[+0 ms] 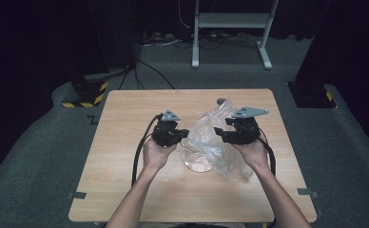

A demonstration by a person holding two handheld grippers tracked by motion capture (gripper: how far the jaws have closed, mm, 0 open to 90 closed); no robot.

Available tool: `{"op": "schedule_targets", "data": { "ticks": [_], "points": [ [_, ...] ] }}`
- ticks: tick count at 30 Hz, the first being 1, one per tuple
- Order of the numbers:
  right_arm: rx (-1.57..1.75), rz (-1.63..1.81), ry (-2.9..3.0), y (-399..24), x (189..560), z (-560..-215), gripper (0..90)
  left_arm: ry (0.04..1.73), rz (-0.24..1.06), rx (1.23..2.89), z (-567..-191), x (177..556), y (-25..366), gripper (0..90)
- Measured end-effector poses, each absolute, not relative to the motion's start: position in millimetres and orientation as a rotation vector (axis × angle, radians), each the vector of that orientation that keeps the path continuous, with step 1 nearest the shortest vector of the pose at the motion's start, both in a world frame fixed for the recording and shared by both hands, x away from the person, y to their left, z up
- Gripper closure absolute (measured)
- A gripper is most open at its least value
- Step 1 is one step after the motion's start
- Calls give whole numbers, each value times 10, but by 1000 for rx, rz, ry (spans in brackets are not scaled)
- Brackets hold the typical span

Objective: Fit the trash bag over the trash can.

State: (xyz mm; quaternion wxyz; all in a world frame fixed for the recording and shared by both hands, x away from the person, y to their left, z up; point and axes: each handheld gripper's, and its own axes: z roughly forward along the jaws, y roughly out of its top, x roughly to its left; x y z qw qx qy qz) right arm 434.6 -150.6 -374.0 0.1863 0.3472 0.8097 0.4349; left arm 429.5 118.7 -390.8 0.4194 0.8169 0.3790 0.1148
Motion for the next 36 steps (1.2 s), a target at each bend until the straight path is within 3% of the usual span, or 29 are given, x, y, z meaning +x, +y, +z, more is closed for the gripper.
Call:
{"op": "schedule_targets", "data": {
  "ticks": [3,6,8,11,16,23,31,36],
  "points": [
    [978,1190,2297,-1466,4358,-3776,417,949,286,2048,-3912,4296,1184,899],
    [946,1125,2280,-1418,4328,-3777,567,946,285,2051,-3915,4296,1180,900],
    [932,1100,2282,-1399,4318,-3781,599,946,285,2051,-3915,4296,1179,900],
    [895,1038,2300,-1342,4311,-3819,728,943,285,2050,-3915,4296,1181,899],
    [886,1028,2319,-1331,4332,-3842,867,936,279,2048,-3915,4292,1180,898],
    [866,1040,2333,-1307,4329,-3824,900,918,281,2044,-3915,4285,1166,885],
    [792,1114,2409,-1149,4278,-3764,900,898,353,1994,-3834,4233,1125,468],
    [719,1110,2472,-955,4234,-3773,900,884,355,1980,-3779,4242,1084,465]
  ]
}}
